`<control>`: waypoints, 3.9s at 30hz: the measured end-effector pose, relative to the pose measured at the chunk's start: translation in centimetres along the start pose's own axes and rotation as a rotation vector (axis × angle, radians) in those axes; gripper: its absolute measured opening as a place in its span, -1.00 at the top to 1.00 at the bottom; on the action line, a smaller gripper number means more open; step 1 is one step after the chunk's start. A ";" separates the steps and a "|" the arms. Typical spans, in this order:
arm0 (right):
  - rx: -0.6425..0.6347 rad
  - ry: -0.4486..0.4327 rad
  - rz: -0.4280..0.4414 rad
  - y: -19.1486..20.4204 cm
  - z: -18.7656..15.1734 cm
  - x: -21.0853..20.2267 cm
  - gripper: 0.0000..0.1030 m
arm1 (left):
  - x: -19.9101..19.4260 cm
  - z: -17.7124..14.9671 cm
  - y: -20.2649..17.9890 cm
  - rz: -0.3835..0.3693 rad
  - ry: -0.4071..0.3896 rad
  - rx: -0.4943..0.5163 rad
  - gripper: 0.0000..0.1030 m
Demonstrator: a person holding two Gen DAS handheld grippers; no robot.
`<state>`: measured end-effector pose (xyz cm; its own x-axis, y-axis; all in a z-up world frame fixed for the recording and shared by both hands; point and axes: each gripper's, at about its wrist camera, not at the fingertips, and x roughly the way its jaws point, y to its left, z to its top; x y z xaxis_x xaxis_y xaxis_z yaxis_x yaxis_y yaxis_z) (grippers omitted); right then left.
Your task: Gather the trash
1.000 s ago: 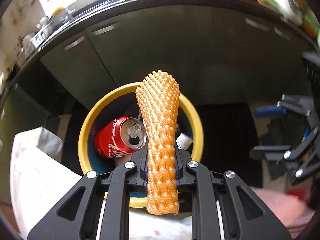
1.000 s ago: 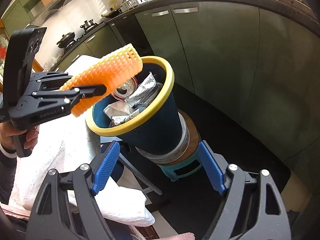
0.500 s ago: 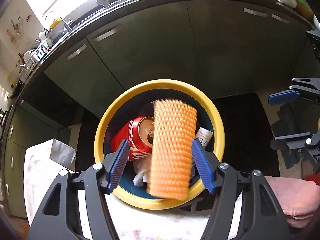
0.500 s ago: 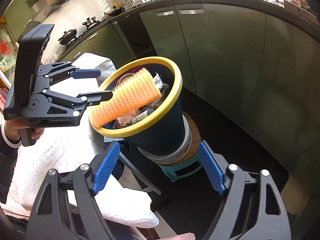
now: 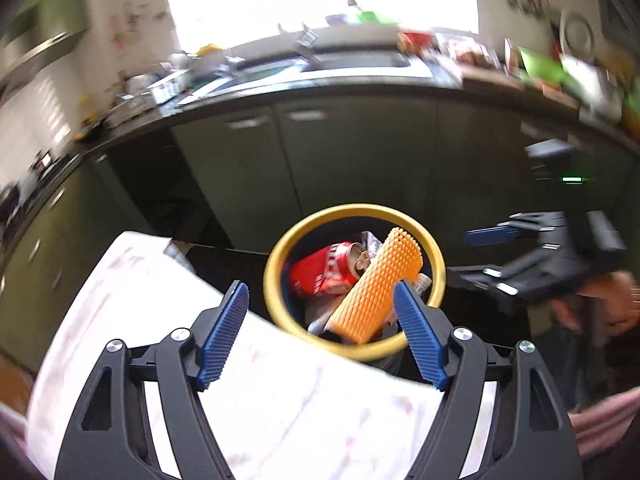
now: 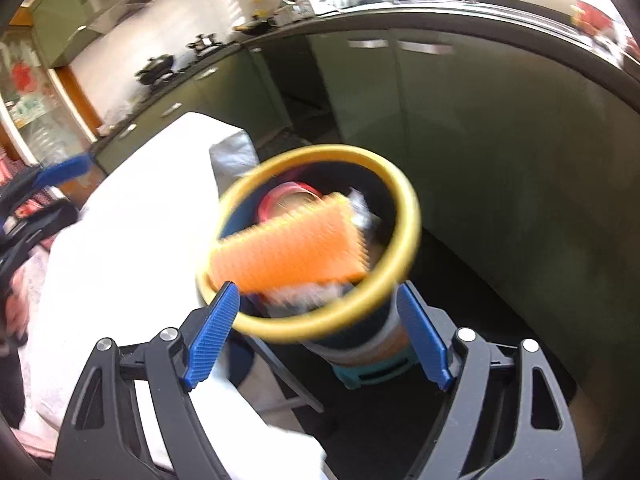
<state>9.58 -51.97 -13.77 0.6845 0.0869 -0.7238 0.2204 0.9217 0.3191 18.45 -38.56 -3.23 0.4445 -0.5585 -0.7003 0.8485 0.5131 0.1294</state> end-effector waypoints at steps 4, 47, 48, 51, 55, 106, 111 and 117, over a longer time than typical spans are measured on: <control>-0.049 0.019 0.029 2.2 2.5 2.8 -0.44 | -7.3 -4.6 3.2 0.052 -0.072 -0.148 -0.63; -0.318 -0.442 0.012 19.2 -6.3 -20.6 -0.87 | -33.7 -24.2 0.9 0.595 -0.246 -0.670 -0.91; -0.312 -0.441 0.014 19.1 -6.2 -20.6 -0.87 | -33.8 -24.1 0.7 0.601 -0.249 -0.669 -0.91; -0.306 -0.443 0.013 18.9 -6.2 -20.8 -0.87 | -34.2 -23.9 0.2 0.618 -0.258 -0.666 -0.91; -0.305 -0.457 0.005 18.8 -6.3 -21.1 -0.87 | -34.4 -23.8 0.0 0.622 -0.262 -0.661 -0.91; -0.320 -0.434 0.010 19.7 -6.0 -19.9 -0.87 | -33.8 -24.8 0.2 0.617 -0.235 -0.659 -0.91; -0.321 -0.434 0.011 19.7 -5.9 -19.8 -0.87 | -33.8 -24.8 0.1 0.617 -0.234 -0.653 -0.91; -0.320 -0.430 0.012 19.7 -5.9 -19.6 -0.87 | -33.7 -24.7 0.1 0.615 -0.230 -0.654 -0.91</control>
<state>-3.58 -33.30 3.03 0.9235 -0.0032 -0.3836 0.0345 0.9966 0.0747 -3.52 -3.59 3.01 0.8684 -0.1453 -0.4740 0.1444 0.9888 -0.0386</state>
